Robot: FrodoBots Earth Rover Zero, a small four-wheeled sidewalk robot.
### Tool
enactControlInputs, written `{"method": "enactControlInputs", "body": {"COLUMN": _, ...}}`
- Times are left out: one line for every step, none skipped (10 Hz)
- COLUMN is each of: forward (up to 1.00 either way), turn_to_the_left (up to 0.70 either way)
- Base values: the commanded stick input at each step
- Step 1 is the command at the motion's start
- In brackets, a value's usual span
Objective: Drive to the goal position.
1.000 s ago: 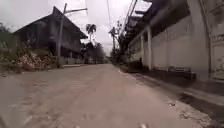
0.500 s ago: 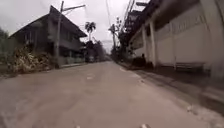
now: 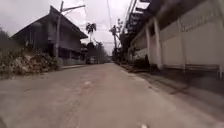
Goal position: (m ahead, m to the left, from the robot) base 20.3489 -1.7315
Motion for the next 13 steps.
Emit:
{"method": "enactControlInputs", "body": {"forward": 0.85, "turn_to_the_left": 0.0}}
{"method": "enactControlInputs", "body": {"forward": 0.85, "turn_to_the_left": 0.0}}
{"method": "enactControlInputs", "body": {"forward": 0.85, "turn_to_the_left": 0.0}}
{"method": "enactControlInputs", "body": {"forward": 0.85, "turn_to_the_left": 0.0}}
{"method": "enactControlInputs", "body": {"forward": 0.85, "turn_to_the_left": 0.0}}
{"method": "enactControlInputs", "body": {"forward": 0.85, "turn_to_the_left": 0.0}}
{"method": "enactControlInputs", "body": {"forward": 0.85, "turn_to_the_left": -0.02}}
{"method": "enactControlInputs", "body": {"forward": 0.85, "turn_to_the_left": -0.16}}
{"method": "enactControlInputs", "body": {"forward": 0.85, "turn_to_the_left": -0.29}}
{"method": "enactControlInputs", "body": {"forward": 0.85, "turn_to_the_left": -0.22}}
{"method": "enactControlInputs", "body": {"forward": 0.85, "turn_to_the_left": -0.07}}
{"method": "enactControlInputs", "body": {"forward": 0.85, "turn_to_the_left": 0.0}}
{"method": "enactControlInputs", "body": {"forward": 0.85, "turn_to_the_left": 0.0}}
